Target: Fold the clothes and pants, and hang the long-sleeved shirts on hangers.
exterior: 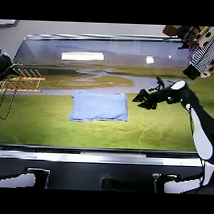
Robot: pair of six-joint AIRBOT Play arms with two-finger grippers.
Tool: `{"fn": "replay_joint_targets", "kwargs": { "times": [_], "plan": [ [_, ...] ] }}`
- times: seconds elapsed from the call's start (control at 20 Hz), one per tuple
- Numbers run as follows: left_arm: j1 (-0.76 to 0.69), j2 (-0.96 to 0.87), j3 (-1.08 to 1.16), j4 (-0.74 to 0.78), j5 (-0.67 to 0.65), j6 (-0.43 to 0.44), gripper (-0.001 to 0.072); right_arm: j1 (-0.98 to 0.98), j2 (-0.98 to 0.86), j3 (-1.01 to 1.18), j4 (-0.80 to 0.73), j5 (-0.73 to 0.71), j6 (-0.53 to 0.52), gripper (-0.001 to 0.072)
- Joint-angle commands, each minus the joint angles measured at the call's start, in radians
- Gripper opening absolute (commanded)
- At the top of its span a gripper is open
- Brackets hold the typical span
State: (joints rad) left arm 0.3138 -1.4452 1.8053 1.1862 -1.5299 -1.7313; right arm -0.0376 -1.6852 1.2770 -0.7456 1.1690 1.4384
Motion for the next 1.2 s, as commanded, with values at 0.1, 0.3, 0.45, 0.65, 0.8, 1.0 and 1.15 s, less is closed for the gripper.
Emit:
{"fn": "replay_joint_targets", "kwargs": {
  "times": [0.1,0.3,0.45,0.65,0.8,1.0,1.15],
  "plan": [
    [0.0,0.0,0.0,0.0,0.0,0.003,0.0015,0.048,-0.064,-0.024,0.08,-0.074,-0.071,0.0481],
    [0.0,0.0,0.0,0.0,0.0,0.003,0.0015,0.088,-0.082,-0.024,0.088,-0.104,-0.074,0.0481],
    [0.0,-0.001,0.0,0.0,0.0,0.003,0.0015,0.117,-0.102,-0.024,0.09,-0.113,-0.069,0.0481],
    [0.0,-0.001,0.0,0.0,0.0,0.003,0.0015,0.141,-0.104,-0.024,0.1,-0.149,-0.067,0.03],
    [0.0,-0.001,0.0,0.0,0.0,0.003,0.0015,0.147,-0.093,-0.022,0.143,-0.152,-0.084,0.003],
    [0.0,0.0,0.0,0.0,0.0,0.003,0.0015,0.103,-0.043,0.062,0.155,-0.141,-0.003,0.0029],
    [0.0,0.0,0.0,0.0,0.0,0.003,0.0015,0.035,-0.014,0.164,0.151,-0.114,0.061,0.0029]
  ]
}}
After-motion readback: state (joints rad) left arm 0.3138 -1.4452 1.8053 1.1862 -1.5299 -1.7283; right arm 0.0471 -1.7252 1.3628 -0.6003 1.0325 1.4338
